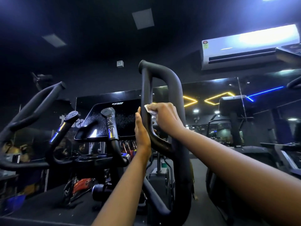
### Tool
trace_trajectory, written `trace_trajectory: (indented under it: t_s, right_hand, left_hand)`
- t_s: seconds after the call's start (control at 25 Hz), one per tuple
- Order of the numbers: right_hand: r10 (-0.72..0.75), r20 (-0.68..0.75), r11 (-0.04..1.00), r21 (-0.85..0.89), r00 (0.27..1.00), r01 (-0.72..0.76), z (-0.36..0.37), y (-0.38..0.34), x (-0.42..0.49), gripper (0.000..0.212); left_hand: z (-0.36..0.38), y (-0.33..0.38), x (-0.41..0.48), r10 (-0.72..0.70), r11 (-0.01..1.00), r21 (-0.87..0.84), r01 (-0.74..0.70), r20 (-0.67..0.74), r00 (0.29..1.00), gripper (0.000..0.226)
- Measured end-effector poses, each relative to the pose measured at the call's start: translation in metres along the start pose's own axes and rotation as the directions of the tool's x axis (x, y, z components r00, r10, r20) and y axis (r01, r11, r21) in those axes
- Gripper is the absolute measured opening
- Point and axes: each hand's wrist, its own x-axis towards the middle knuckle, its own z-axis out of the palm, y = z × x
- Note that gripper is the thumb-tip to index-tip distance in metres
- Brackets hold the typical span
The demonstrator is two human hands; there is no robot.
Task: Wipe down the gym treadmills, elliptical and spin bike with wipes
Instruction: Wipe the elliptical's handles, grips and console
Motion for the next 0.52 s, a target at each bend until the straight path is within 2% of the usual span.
trace_trajectory:
  t_s: [0.08, 0.16, 0.32, 0.44, 0.52]
  right_hand:
    - [-0.168, 0.068, 0.982, -0.076, 0.983, 0.173, -0.007, 0.001, -0.023, 0.015]
    - [-0.291, 0.163, 0.953, -0.038, 0.943, 0.301, -0.016, -0.006, -0.055, 0.013]
    - [-0.426, 0.301, 0.879, -0.086, 0.853, 0.469, -0.038, -0.001, -0.085, 0.029]
    - [-0.501, 0.496, 0.776, -0.105, 0.709, 0.622, -0.061, 0.005, -0.083, 0.028]
    - [-0.561, 0.554, 0.692, -0.094, 0.615, 0.716, -0.076, 0.007, -0.078, 0.026]
  left_hand:
    - [-0.002, 0.001, 0.002, 0.012, 1.000, -0.021, -0.011, 0.035, 0.999, 0.070]
    - [-0.005, 0.001, 0.001, 0.019, 1.000, -0.015, -0.018, 0.053, 0.998, 0.066]
    - [-0.009, 0.002, -0.001, 0.062, 0.993, 0.094, -0.070, 0.087, 0.994, 0.065]
    - [-0.012, 0.001, -0.007, 0.045, 0.975, 0.211, -0.064, 0.094, 0.995, 0.057]
    - [-0.013, 0.001, -0.011, 0.038, 0.959, 0.275, -0.062, 0.093, 0.995, 0.054]
